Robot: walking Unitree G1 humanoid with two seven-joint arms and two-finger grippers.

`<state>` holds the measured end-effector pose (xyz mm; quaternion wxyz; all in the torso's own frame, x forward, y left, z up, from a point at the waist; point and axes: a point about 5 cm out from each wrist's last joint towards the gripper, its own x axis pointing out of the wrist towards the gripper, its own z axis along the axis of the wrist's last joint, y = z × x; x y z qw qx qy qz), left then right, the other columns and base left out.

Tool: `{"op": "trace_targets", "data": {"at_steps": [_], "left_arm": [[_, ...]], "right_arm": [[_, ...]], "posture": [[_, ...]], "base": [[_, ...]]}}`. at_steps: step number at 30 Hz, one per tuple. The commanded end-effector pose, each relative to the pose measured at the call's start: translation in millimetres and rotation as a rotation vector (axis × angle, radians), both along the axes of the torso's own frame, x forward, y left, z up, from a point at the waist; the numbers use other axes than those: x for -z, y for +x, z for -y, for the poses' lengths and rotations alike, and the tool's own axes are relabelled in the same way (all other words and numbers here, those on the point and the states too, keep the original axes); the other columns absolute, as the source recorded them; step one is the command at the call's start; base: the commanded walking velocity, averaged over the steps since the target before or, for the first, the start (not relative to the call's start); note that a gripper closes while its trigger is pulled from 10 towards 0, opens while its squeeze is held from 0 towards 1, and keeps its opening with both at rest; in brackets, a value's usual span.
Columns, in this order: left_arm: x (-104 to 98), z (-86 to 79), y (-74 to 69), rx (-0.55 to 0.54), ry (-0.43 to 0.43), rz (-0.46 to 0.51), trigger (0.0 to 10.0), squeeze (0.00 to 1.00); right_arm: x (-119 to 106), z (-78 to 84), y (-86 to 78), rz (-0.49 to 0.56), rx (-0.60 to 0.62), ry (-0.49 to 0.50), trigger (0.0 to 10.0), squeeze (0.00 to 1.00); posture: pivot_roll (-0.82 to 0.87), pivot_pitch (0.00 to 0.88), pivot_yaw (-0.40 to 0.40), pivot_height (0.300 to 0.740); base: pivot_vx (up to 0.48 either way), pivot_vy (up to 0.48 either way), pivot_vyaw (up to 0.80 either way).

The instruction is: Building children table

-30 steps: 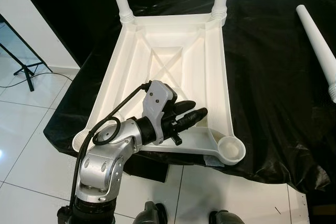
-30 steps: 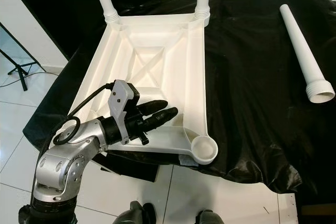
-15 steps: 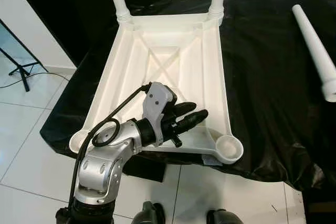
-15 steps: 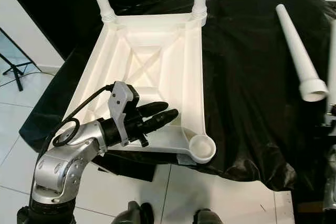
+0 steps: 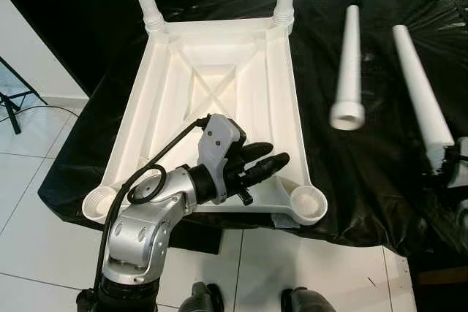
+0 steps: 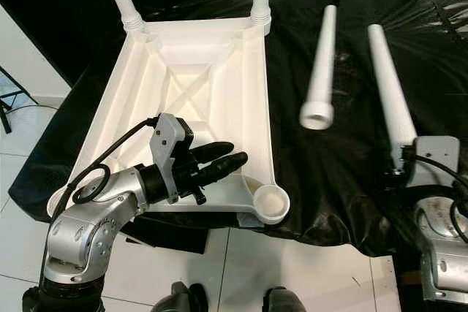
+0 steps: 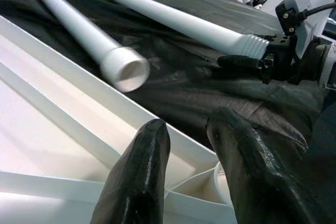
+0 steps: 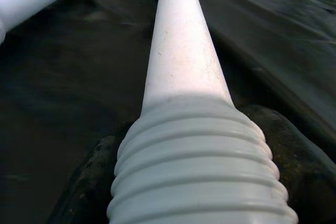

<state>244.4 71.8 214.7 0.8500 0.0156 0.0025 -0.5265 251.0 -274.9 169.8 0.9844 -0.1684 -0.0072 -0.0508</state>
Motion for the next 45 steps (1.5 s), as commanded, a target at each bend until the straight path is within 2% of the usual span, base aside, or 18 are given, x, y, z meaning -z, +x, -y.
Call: {"op": "trace_targets", "data": {"at_steps": [1, 3, 6, 13, 16, 17, 21, 24, 25, 26, 27, 28, 29, 34, 38, 40, 44, 45], "left_arm": [[1, -0.6, 2.2, -0.071, -0.003, -0.003, 10.0, 0.0], [0, -0.4, 2.3, -0.07, -0.003, -0.001, 10.0, 0.0], [0, -0.3, 3.5, -0.072, -0.007, 0.002, 10.0, 0.0], [0, -0.3, 5.3, -0.077, -0.006, 0.017, 10.0, 0.0], [-2, -0.9, 9.4, -0.082, -0.005, 0.018, 10.0, 0.0], [-2, -0.9, 9.4, -0.082, -0.005, 0.018, 10.0, 0.0], [-3, -3.8, 16.4, -0.106, 0.003, 0.003, 10.0, 0.0], [-4, -5.2, 20.7, -0.111, 0.002, 0.011, 10.0, 0.0], [-5, -5.7, 22.4, -0.097, -0.012, -0.004, 10.0, 0.06], [-5, -5.7, 22.4, -0.097, -0.012, -0.004, 10.0, 0.06], [-6, -6.9, 24.4, -0.095, -0.022, -0.005, 10.0, 0.06], [-7, -8.9, 27.0, -0.09, -0.04, -0.024, 10.0, 0.8], [-8, -11.5, 29.9, -0.093, -0.055, -0.036, 10.0, 1.0], [-12, -22.0, 42.8, -0.144, -0.076, -0.037, 10.0, 1.0], [-12, -24.6, 46.5, -0.164, -0.076, -0.028, 10.0, 1.0], [-12, -28.2, 52.7, -0.218, -0.07, -0.02, 10.0, 1.0], [-11, -29.5, 55.4, -0.241, -0.064, -0.018, 10.0, 1.0], [-10, -30.2, 58.1, -0.264, -0.056, -0.021, 10.0, 0.71]], "right_arm": [[2, -30.7, 1.4, 0.0, -0.176, 0.026, 10.0, 0.0], [1, -31.1, 0.8, 0.007, -0.164, 0.034, 10.0, 0.0], [-7, -21.7, -1.4, 0.096, -0.027, 0.02, 10.0, 0.0], [-18, -24.9, -5.1, 0.197, 0.016, 0.059, 10.0, 0.0], [-25, -40.0, -6.7, 0.261, -0.013, 0.072, 10.0, 0.0], [-25, -40.0, -6.7, 0.261, -0.013, 0.072, 10.0, 0.0], [-31, -61.7, -7.9, 0.315, -0.047, 0.14, 10.0, 0.0], [-31, -76.3, -7.1, 0.323, -0.089, 0.148, 10.0, 0.0], [-30, -84.3, -6.4, 0.322, -0.12, 0.157, 10.0, 0.0], [-30, -84.3, -6.4, 0.322, -0.12, 0.157, 10.0, 0.0], [-29, -92.4, -6.2, 0.324, -0.15, 0.159, 10.0, 0.0], [-29, -99.1, -5.4, 0.323, -0.178, 0.178, 10.0, 0.0], [-29, -105.3, -4.4, 0.319, -0.206, 0.198, 10.0, 0.0], [-26, -128.5, 1.5, 0.291, -0.361, 0.269, 10.0, 0.0], [-26, -134.2, 3.4, 0.29, -0.398, 0.28, 10.0, 0.0], [-25, -141.1, 7.7, 0.285, -0.436, 0.29, 10.0, 0.0], [-24, -143.7, 9.4, 0.282, -0.449, 0.291, 10.0, 0.0], [-24, -145.5, 11.4, 0.282, -0.459, 0.288, 10.0, 0.0]], "posture": [[0.0, 0.183, 0.057, 0.74], [0.0, 0.183, 0.057, 0.74], [0.0, 0.174, 0.06, 0.74], [-0.01, 0.158, 0.065, 0.74], [-0.01, 0.146, 0.068, 0.74], [-0.01, 0.146, 0.068, 0.74], [-0.01, 0.134, 0.069, 0.74], [-0.01, 0.119, 0.067, 0.74], [0.0, 0.107, 0.063, 0.74], [0.0, 0.107, 0.063, 0.74], [0.0, 0.107, 0.063, 0.74], [0.0, 0.098, 0.058, 0.74], [0.0, 0.092, 0.056, 0.74], [0.01, 0.054, 0.047, 0.74], [0.01, 0.038, 0.045, 0.74], [0.01, 0.008, 0.036, 0.74], [0.01, 0.003, 0.035, 0.74], [0.02, 0.0, 0.032, 0.74]], "base": [[0.0, 0.0, 0.0], [0.0, 0.0, 0.0], [0.0, 0.0, 0.0], [0.0, 0.0, 0.0], [0.0, 0.0, 0.0], [0.0, 0.0, 0.0], [0.0, 0.0, 0.0], [0.0, 0.0, 0.0], [0.0, 0.0, 0.0], [0.0, 0.0, 0.0], [0.0, 0.0, 0.0], [0.0, 0.0, 0.0], [0.0, 0.0, 0.0], [0.0, 0.0, 0.0], [0.0, 0.0, 0.0], [0.0, 0.0, 0.0], [0.0, 0.0, 0.0], [0.0, 0.0, 0.0]]}}
